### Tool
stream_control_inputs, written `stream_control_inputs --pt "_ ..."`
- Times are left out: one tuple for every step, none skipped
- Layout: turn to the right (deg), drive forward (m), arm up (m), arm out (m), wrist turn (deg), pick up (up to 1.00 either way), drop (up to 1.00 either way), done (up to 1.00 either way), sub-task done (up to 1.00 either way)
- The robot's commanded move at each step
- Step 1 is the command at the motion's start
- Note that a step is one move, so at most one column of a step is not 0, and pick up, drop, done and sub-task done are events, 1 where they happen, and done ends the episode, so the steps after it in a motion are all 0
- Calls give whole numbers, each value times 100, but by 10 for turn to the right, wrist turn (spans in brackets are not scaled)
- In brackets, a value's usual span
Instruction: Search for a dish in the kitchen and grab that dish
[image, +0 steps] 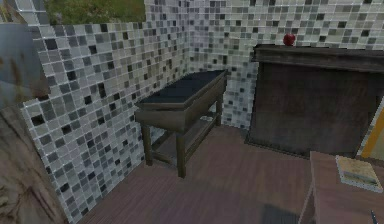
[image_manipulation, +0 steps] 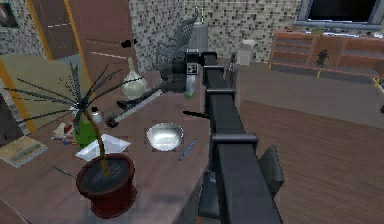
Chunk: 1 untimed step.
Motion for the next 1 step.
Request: stream_control_inputs --pt "0 0 0 0 450 0 0 0 0"
